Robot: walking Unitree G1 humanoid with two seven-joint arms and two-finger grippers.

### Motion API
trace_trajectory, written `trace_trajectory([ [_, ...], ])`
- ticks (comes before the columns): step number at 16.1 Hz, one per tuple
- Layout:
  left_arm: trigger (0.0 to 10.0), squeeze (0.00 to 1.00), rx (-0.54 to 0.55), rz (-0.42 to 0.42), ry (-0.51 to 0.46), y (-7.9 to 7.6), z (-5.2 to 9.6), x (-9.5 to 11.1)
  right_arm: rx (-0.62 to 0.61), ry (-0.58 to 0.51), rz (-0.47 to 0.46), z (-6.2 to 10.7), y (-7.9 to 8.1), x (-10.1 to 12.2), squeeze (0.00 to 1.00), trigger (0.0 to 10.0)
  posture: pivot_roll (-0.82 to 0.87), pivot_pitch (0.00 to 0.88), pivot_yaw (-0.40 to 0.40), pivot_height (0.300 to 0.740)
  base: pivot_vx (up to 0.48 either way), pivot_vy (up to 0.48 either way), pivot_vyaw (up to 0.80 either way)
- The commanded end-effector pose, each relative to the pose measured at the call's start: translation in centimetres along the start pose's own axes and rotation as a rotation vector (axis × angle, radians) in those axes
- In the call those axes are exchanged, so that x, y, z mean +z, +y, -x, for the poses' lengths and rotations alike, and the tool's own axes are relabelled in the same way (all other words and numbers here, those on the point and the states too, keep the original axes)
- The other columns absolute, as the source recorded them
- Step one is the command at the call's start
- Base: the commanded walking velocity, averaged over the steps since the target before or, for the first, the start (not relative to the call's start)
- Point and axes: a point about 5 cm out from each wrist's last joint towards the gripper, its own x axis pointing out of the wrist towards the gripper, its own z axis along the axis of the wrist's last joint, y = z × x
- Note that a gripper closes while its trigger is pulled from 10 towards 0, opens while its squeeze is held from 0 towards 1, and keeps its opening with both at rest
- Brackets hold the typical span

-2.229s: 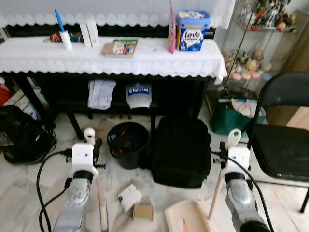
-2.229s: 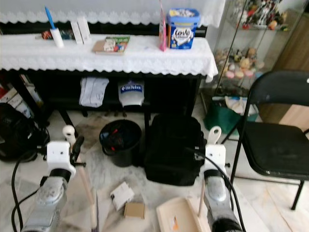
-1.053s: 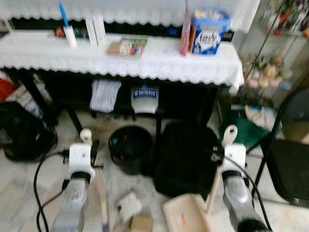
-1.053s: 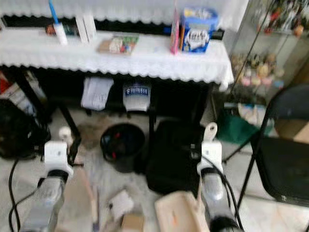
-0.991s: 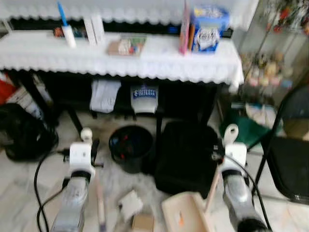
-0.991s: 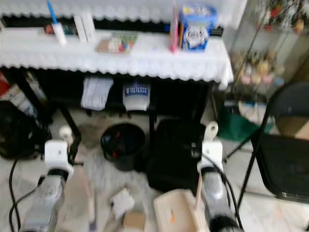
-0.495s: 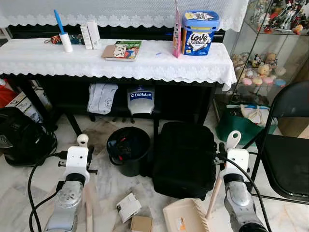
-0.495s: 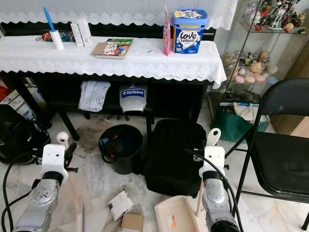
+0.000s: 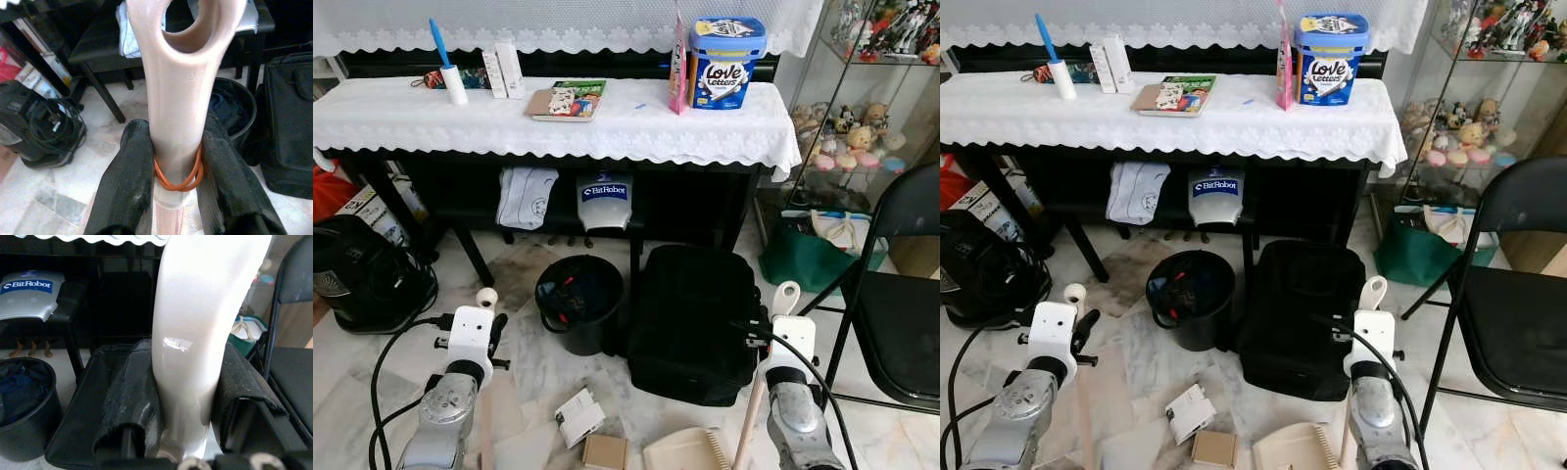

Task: Sweep floor

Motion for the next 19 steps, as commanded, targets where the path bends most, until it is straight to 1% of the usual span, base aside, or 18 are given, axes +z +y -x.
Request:
trace_trajectory([
  [1,10.0,0.00,0.024,0.030,0.005,0.8,-0.1,0.0,-0.006,-0.003,0.000,0.0,0.1,0.0,0.00,10.0,0.14,0.000,0.067,0.740,0.000,0.000,0.00],
  [2,10.0,0.00,0.041,0.071,-0.001,1.1,0.0,0.0,-0.016,0.000,0.002,0.1,-0.1,-0.1,0.00,10.0,0.15,0.000,0.065,0.740,0.000,0.000,0.00],
  [3,10.0,0.00,0.048,0.086,-0.001,1.3,0.0,0.0,-0.020,-0.002,0.005,0.1,-0.1,-0.1,0.00,10.0,0.15,0.000,0.065,0.740,0.000,0.000,0.00],
  [4,10.0,0.00,0.075,0.154,-0.010,1.8,0.2,0.0,-0.046,-0.017,0.027,0.0,-0.5,0.1,0.00,10.0,0.15,0.000,0.064,0.740,0.000,0.000,0.00],
  [6,10.0,0.00,0.082,0.184,-0.016,2.1,0.3,0.1,-0.066,-0.024,0.032,-0.1,-0.9,0.2,0.00,10.0,0.15,0.002,0.066,0.740,0.000,0.000,0.00],
  [8,10.0,0.00,0.075,0.241,-0.033,2.4,0.3,0.4,-0.115,-0.043,0.053,-0.2,-1.6,0.4,0.00,10.0,0.15,0.008,0.071,0.740,0.000,0.000,0.00],
  [10,10.0,0.00,0.071,0.263,-0.042,2.7,0.3,0.7,-0.147,-0.053,0.073,-0.1,-2.1,0.5,0.00,10.0,0.15,0.014,0.077,0.740,0.000,0.000,0.00],
  [13,10.0,0.00,0.065,0.270,-0.047,2.8,0.3,0.9,-0.163,-0.065,0.089,-0.1,-2.3,0.5,0.00,10.0,0.16,0.019,0.077,0.740,0.000,0.000,0.00],
  [14,10.0,0.00,0.060,0.276,-0.050,2.8,0.3,0.9,-0.146,-0.091,0.119,-0.1,-2.2,0.8,0.00,10.0,0.16,0.021,0.078,0.740,0.000,0.000,0.00],
  [15,10.0,0.00,0.058,0.278,-0.050,2.8,0.3,1.0,-0.144,-0.096,0.123,-0.2,-2.2,0.9,0.00,10.0,0.16,0.021,0.078,0.740,0.000,0.000,0.00],
  [17,10.0,0.00,0.043,0.291,-0.059,2.8,0.4,1.2,-0.143,-0.102,0.068,-0.4,-2.1,1.2,0.00,10.0,0.16,0.022,0.084,0.740,0.000,0.000,0.00],
  [19,10.0,0.00,0.026,0.307,-0.066,2.8,0.4,1.5,-0.118,-0.061,0.070,-0.4,-1.7,0.7,0.00,10.0,0.16,0.018,0.087,0.740,0.000,0.000,0.00],
])
